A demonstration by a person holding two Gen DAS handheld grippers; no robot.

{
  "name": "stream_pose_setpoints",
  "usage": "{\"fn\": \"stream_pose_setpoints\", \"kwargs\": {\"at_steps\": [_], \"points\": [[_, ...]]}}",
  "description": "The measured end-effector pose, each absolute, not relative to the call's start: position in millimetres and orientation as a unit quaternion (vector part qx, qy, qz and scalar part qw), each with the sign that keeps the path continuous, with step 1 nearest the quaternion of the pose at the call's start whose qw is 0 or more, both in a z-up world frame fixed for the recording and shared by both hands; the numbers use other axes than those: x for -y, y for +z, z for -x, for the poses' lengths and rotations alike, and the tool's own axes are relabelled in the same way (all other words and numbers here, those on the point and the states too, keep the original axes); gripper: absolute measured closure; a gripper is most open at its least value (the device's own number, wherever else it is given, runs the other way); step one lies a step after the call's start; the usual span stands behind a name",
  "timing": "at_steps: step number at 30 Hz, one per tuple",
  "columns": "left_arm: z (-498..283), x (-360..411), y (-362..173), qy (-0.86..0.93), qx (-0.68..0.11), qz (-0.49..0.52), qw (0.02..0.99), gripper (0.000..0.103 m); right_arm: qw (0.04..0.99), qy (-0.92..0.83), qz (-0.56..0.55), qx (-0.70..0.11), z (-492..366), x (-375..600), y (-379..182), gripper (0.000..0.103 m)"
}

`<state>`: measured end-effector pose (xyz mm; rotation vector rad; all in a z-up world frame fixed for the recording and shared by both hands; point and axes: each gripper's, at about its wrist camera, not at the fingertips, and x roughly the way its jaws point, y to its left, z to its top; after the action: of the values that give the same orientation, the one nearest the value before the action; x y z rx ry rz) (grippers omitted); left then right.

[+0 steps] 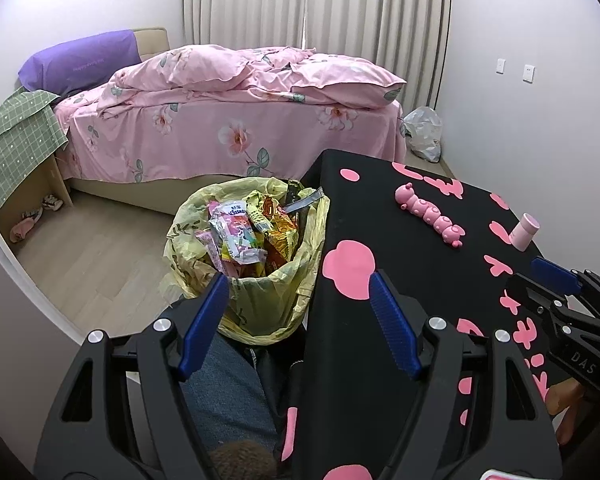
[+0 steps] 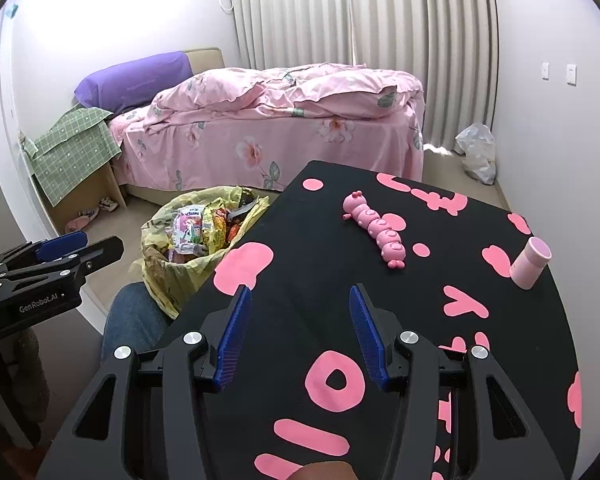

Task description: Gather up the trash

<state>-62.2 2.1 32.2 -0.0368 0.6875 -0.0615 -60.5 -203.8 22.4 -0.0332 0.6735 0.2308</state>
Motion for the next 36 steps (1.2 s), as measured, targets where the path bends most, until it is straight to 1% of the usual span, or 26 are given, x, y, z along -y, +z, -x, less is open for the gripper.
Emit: {"fn": "stream_pose_setpoints", "kwargs": {"at_steps": [36], "points": [[66.0,1.8,36.9,-0.033,-0.330,0.011,0.943,0.034,0.939,0.110,0.010,-0.324,62.7,205.3,26.9,0.055]]}}
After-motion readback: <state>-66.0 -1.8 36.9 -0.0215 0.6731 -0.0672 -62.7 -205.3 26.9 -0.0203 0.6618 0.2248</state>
